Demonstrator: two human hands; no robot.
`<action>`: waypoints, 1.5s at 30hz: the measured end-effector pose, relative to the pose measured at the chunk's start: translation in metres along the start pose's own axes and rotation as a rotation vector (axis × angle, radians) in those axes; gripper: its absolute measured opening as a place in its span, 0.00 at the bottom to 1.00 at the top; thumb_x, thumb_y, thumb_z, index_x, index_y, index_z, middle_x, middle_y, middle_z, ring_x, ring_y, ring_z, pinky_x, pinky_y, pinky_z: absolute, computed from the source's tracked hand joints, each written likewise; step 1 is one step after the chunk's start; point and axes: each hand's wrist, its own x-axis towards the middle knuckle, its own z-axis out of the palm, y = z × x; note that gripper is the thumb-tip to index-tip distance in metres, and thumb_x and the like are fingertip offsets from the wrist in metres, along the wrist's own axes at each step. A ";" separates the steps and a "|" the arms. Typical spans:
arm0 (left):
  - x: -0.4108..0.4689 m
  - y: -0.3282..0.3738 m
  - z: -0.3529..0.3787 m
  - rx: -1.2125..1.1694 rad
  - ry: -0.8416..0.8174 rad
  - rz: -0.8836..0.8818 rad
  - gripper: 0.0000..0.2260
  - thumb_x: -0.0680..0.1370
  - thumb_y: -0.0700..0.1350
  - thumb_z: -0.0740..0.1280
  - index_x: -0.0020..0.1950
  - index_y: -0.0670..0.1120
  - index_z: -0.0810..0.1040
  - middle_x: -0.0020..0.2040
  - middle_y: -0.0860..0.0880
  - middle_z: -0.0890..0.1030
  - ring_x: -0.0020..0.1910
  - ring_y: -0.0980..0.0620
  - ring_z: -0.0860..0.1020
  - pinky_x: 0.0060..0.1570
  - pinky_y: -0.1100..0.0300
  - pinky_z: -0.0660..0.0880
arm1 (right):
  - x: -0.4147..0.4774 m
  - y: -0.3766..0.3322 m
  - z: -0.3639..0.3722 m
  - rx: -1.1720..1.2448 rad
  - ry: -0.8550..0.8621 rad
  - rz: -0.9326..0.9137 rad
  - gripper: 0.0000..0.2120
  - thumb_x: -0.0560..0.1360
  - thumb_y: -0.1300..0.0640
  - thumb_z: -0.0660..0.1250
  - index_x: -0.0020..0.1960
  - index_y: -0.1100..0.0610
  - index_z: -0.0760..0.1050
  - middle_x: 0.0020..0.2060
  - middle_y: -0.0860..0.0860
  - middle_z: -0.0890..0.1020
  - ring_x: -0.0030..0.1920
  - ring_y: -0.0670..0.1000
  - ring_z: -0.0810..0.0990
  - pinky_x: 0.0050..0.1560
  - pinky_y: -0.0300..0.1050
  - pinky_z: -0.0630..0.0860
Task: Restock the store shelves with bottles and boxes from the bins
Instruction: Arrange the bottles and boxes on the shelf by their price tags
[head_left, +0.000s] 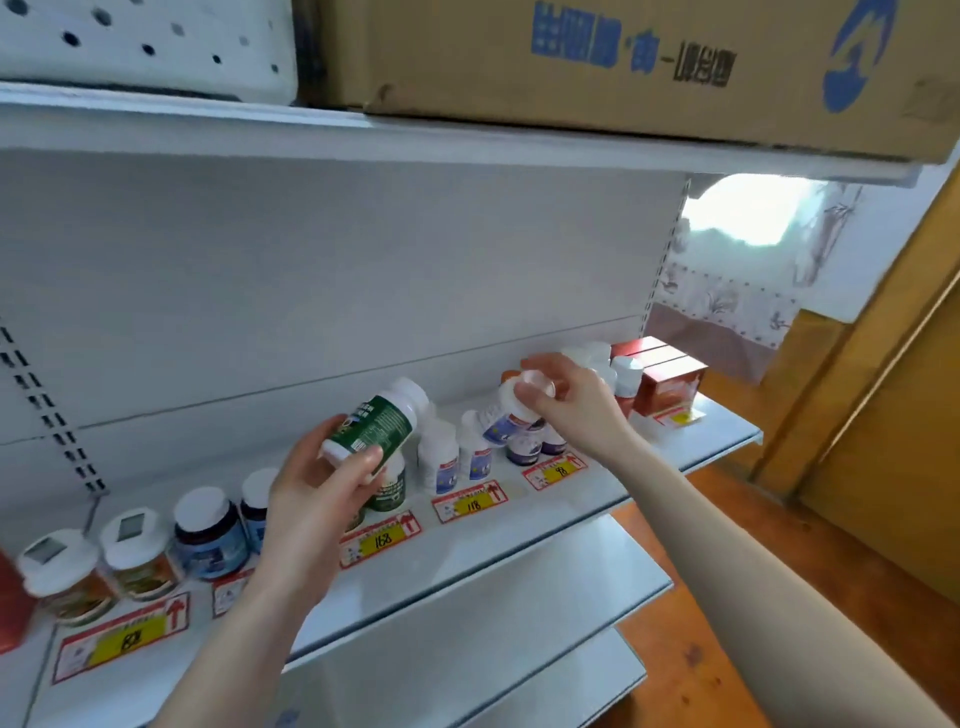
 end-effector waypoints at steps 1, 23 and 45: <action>0.002 -0.001 0.001 0.007 0.016 0.001 0.23 0.68 0.38 0.72 0.62 0.46 0.73 0.54 0.42 0.78 0.53 0.45 0.79 0.51 0.56 0.75 | 0.012 0.001 0.002 0.024 -0.010 -0.001 0.13 0.74 0.56 0.66 0.59 0.54 0.75 0.49 0.51 0.78 0.49 0.52 0.76 0.51 0.43 0.73; 0.011 -0.018 0.035 0.004 0.287 0.050 0.21 0.71 0.36 0.68 0.63 0.49 0.73 0.54 0.45 0.80 0.52 0.47 0.80 0.48 0.58 0.75 | 0.127 0.050 0.100 -0.294 -0.663 0.011 0.22 0.73 0.53 0.68 0.64 0.58 0.69 0.62 0.55 0.73 0.59 0.54 0.73 0.51 0.41 0.69; 0.017 -0.023 0.056 -0.024 0.205 -0.002 0.22 0.67 0.41 0.71 0.60 0.50 0.74 0.54 0.45 0.80 0.53 0.45 0.80 0.53 0.52 0.76 | 0.091 -0.025 0.050 0.435 -0.707 -0.024 0.13 0.75 0.50 0.66 0.44 0.60 0.79 0.39 0.55 0.80 0.41 0.51 0.78 0.42 0.46 0.77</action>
